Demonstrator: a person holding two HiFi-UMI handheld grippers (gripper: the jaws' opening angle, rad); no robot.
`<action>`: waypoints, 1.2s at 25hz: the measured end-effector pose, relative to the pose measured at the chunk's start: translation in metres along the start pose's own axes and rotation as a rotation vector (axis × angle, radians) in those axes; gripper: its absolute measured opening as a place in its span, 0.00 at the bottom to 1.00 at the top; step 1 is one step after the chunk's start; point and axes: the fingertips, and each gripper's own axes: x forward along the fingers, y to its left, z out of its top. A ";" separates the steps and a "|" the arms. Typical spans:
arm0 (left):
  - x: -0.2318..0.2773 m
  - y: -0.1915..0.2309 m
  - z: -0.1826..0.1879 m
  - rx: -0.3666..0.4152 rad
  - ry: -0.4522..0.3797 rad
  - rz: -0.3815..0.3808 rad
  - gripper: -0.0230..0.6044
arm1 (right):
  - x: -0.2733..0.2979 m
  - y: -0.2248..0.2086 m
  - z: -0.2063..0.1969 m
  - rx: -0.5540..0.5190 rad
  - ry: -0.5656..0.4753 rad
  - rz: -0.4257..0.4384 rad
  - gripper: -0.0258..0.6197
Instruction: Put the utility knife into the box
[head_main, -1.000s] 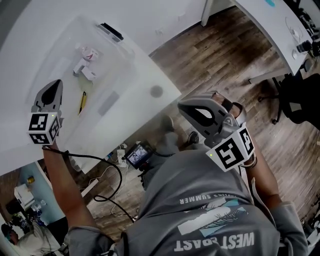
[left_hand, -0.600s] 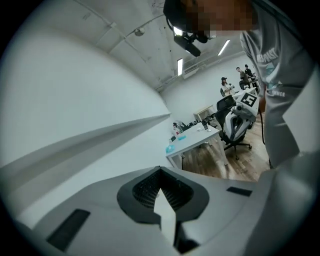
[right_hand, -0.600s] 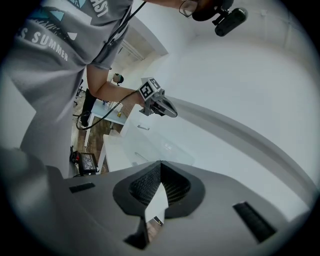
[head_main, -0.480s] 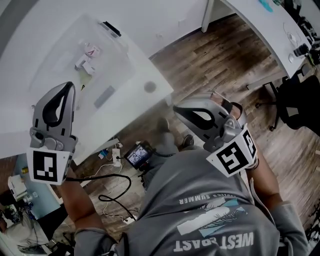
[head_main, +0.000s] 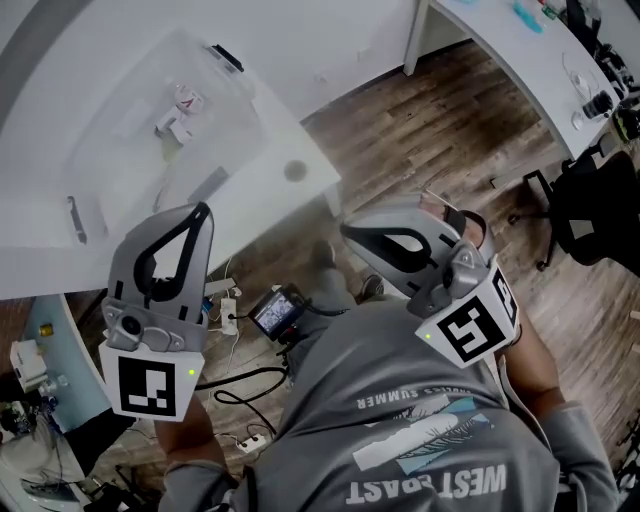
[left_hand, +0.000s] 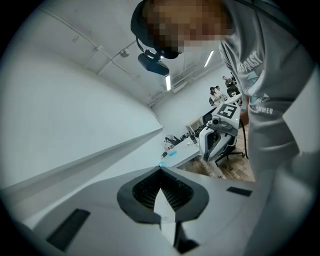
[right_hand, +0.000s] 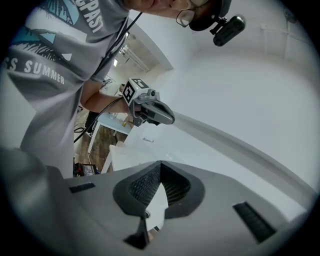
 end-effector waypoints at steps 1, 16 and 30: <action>-0.001 -0.007 0.002 -0.003 -0.005 -0.008 0.05 | -0.002 0.002 0.002 0.001 -0.002 0.002 0.06; -0.008 -0.084 0.020 -0.050 -0.098 -0.057 0.05 | -0.029 0.028 0.026 0.017 -0.016 0.031 0.05; -0.002 -0.096 0.015 -0.100 -0.089 -0.098 0.05 | -0.039 0.037 0.025 0.040 -0.011 0.026 0.05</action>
